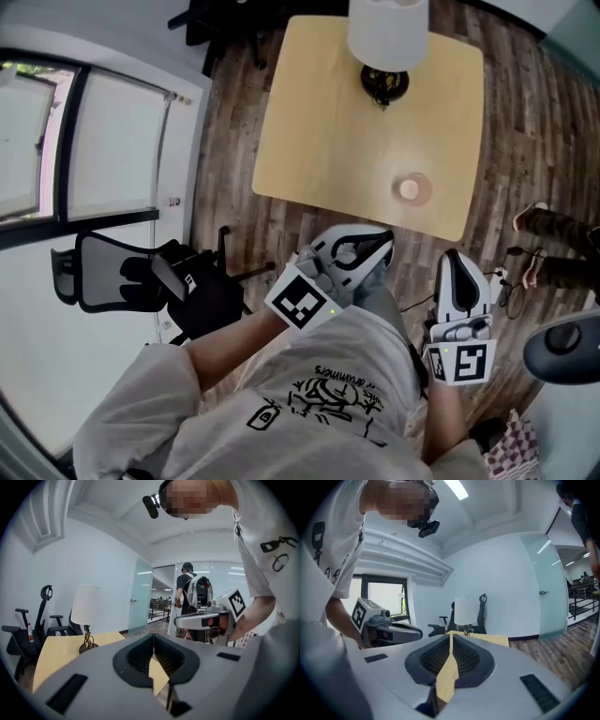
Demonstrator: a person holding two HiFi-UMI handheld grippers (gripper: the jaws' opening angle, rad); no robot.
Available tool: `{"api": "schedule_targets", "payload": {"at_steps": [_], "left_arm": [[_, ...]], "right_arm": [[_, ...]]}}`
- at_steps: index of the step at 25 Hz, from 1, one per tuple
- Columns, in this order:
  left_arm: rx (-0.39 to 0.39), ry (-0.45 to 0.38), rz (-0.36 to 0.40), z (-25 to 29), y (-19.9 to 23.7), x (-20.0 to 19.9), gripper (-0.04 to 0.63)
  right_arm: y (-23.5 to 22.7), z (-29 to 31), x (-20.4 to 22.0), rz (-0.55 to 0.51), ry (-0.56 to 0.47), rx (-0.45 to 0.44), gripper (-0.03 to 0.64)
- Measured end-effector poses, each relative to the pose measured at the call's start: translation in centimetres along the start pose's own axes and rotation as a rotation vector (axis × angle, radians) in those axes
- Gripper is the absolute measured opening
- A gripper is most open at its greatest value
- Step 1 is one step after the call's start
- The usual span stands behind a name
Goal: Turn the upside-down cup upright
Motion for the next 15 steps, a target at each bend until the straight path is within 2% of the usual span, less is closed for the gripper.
{"api": "schedule_targets", "payload": {"at_steps": [9,15], "left_arm": [[0.028,0.052,0.050,3.3,2.3,3.5,0.011],[0.058,0.072,0.073,5.1,2.1,5.8,0.011]], "right_arm": [[-2.8,2.6,5.1,-0.075,0.021,-0.041,0.028],[-2.9,4.1,8.0,-0.069,0.013,-0.056,0.040]]}}
Point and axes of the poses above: the fingertips, and each gripper's own axes: z forward along the fingers, y to its left, x out of its underside, the point moved 2 cm from there along -z, backward along the fingers, and after that the axes turned 1 degree about x, right-handed, at the moved point
